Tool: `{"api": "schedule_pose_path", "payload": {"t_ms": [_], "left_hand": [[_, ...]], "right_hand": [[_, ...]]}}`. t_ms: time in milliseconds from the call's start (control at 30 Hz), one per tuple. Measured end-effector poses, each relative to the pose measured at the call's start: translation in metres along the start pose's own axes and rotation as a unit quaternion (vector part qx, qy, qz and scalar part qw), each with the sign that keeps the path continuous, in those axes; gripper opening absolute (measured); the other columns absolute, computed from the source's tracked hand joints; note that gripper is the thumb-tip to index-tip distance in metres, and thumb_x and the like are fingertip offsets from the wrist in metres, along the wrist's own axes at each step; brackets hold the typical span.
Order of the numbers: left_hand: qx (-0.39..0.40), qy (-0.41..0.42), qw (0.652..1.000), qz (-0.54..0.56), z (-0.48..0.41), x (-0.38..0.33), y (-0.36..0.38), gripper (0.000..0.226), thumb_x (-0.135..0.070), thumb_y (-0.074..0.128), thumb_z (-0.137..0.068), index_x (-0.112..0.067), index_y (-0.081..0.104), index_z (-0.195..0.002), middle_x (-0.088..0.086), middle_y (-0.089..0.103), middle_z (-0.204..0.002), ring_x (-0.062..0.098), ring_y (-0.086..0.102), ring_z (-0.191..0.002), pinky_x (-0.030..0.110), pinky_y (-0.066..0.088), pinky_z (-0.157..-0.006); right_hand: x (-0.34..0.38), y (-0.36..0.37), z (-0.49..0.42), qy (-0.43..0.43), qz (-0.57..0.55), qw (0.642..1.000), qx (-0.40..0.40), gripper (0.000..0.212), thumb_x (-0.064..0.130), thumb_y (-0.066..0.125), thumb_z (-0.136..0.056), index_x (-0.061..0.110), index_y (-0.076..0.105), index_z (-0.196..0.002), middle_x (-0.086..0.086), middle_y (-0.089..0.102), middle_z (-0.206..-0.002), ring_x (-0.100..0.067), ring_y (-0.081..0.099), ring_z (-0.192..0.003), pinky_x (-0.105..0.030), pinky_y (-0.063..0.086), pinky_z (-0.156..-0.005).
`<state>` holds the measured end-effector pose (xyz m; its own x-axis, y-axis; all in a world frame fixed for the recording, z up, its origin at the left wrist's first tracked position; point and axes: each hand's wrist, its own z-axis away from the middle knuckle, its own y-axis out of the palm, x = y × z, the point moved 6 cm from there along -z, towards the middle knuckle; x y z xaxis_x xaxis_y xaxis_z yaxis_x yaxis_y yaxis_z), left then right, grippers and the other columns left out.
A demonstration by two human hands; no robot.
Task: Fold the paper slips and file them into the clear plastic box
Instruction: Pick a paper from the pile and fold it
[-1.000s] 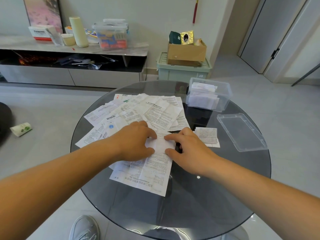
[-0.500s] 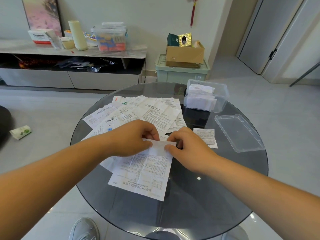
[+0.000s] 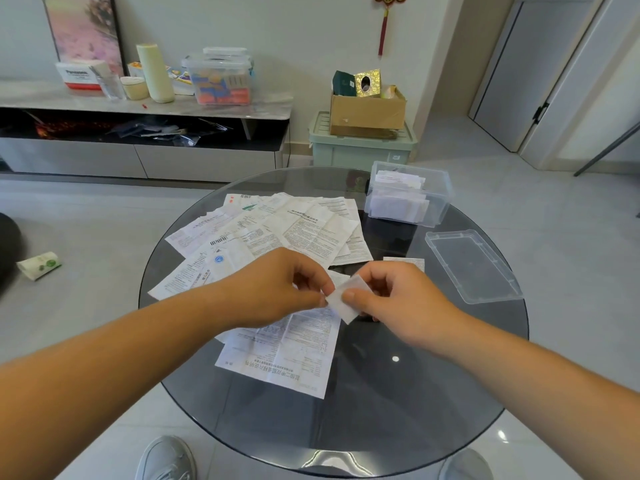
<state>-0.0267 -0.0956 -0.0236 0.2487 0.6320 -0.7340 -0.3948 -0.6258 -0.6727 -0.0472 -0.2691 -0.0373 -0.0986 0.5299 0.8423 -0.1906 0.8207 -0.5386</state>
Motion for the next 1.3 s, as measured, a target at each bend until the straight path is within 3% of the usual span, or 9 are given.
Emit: {"api": "schedule_pose_path", "payload": {"t_ms": [67,167,233,333,533,667,867,1067,1300], "left_hand": [[0.032,0.003,0.999,-0.028,0.003,0.001,0.006,0.015,-0.026,0.077,-0.087,-0.039,0.073,-0.094,-0.021,0.067,-0.095,0.0,0.062,-0.091,0.014,0.048,-0.077],[0.061,0.01,0.991,-0.119,0.008,0.004,0.012,0.026,-0.046,0.078,-0.082,-0.041,0.07,-0.106,-0.025,0.056,-0.11,0.0,0.056,-0.102,0.013,0.043,-0.083],[0.067,0.021,0.985,-0.16,0.012,0.004,0.015,0.032,-0.06,0.074,-0.078,-0.042,0.07,-0.104,-0.025,0.052,-0.111,-0.002,0.052,-0.102,0.012,0.04,-0.083],[0.067,0.04,0.979,-0.188,0.016,0.003,0.021,0.028,-0.065,0.067,-0.081,-0.042,0.07,-0.097,-0.022,0.052,-0.108,-0.003,0.05,-0.099,0.012,0.04,-0.08],[0.029,0.041,0.983,-0.174,0.011,0.008,0.025,0.034,-0.07,0.053,-0.085,-0.04,0.07,-0.09,-0.017,0.055,-0.099,0.005,0.053,-0.093,0.028,0.049,-0.083],[-0.018,0.028,0.985,-0.168,0.004,0.008,0.028,0.027,-0.062,0.055,-0.091,-0.039,0.068,-0.086,-0.012,0.055,-0.097,0.008,0.051,-0.092,0.031,0.047,-0.084],[-0.048,-0.034,0.976,-0.211,-0.005,0.014,0.031,0.031,-0.063,0.064,-0.083,-0.034,0.058,-0.085,-0.011,0.047,-0.106,0.011,0.041,-0.105,0.033,0.036,-0.097],[-0.054,-0.02,0.983,-0.174,-0.003,0.012,0.03,0.038,-0.052,0.07,-0.084,-0.035,0.038,-0.097,-0.017,0.043,-0.101,0.013,0.042,-0.1,0.035,0.033,-0.094],[0.003,-0.028,0.985,-0.169,-0.003,0.013,0.031,0.013,-0.052,0.068,-0.087,-0.046,0.057,-0.083,-0.014,0.043,-0.115,0.01,0.037,-0.116,0.04,0.026,-0.108]], "right_hand": [[-0.001,0.0,0.003,-0.028,0.062,0.998,0.006,0.008,0.032,0.072,-0.089,0.029,0.07,-0.082,0.009,0.069,-0.08,-0.012,0.062,-0.074,-0.028,0.051,-0.067],[-0.001,0.007,0.01,-0.052,0.127,0.989,0.054,0.01,0.041,0.069,-0.09,0.036,0.068,-0.081,0.016,0.067,-0.082,-0.005,0.061,-0.078,-0.021,0.049,-0.066],[-0.004,0.013,0.012,-0.066,0.162,0.982,0.076,0.005,0.039,0.07,-0.09,0.035,0.07,-0.087,0.016,0.067,-0.085,-0.006,0.061,-0.082,-0.022,0.05,-0.07],[-0.007,0.016,0.013,-0.076,0.177,0.978,0.084,0.004,0.033,0.072,-0.089,0.033,0.072,-0.093,0.017,0.067,-0.087,-0.006,0.061,-0.084,-0.022,0.05,-0.072],[-0.015,0.005,0.009,-0.042,0.15,0.987,0.032,0.011,0.04,0.075,-0.086,0.031,0.071,-0.085,0.01,0.066,-0.078,-0.007,0.058,-0.076,-0.019,0.047,-0.065],[-0.021,0.007,0.002,-0.011,0.139,0.99,0.007,0.019,0.041,0.077,-0.084,0.032,0.063,-0.075,0.014,0.061,-0.066,-0.003,0.053,-0.062,-0.014,0.04,-0.056],[-0.017,0.013,-0.001,0.026,0.169,0.985,0.0,0.038,0.046,0.077,-0.081,0.033,0.051,-0.106,0.01,0.063,-0.08,-0.006,0.057,-0.078,-0.023,0.039,-0.063],[-0.022,0.013,-0.001,0.038,0.156,0.986,0.049,0.044,0.036,0.077,-0.084,0.04,0.046,-0.116,0.009,0.064,-0.08,-0.01,0.057,-0.084,-0.03,0.047,-0.074],[-0.013,0.011,-0.007,0.079,0.198,0.974,0.078,0.042,0.034,0.08,-0.082,0.036,0.053,-0.114,0.009,0.063,-0.083,-0.008,0.06,-0.077,-0.024,0.042,-0.062]]}}
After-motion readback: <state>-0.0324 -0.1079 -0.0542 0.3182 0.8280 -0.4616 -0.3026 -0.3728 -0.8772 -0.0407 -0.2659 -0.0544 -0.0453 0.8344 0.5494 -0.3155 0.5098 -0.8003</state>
